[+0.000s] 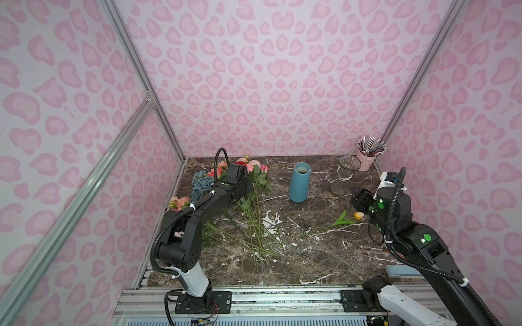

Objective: Place the pink flowers into the vase
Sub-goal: Pick up the flower at the center of the board.

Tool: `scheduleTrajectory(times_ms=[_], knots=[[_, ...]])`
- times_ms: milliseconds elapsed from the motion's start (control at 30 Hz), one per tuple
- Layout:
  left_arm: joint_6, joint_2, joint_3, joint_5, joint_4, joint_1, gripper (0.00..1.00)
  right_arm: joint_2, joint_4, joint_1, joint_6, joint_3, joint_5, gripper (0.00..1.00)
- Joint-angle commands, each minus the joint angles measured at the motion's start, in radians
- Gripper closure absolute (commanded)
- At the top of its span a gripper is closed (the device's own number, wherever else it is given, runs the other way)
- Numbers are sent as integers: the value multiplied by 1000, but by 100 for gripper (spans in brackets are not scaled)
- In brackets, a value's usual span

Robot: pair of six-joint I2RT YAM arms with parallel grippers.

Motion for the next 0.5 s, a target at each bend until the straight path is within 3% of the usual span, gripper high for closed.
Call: scheduleTrajectory(times_ms=[0, 167, 300, 467], knots=[[21, -85, 48, -78, -27, -19, 96, -13, 7, 1, 14, -2, 25, 26], [200, -150, 243, -52, -112, -127, 96, -33, -25, 0, 28, 21, 87, 26], [382, -49, 507, -80, -299, -325, 96, -73, -51, 1, 90, 25, 175, 27], [545, 119, 762, -395, -471, -620, 97, -212, -14, 0, 150, -20, 267, 30]])
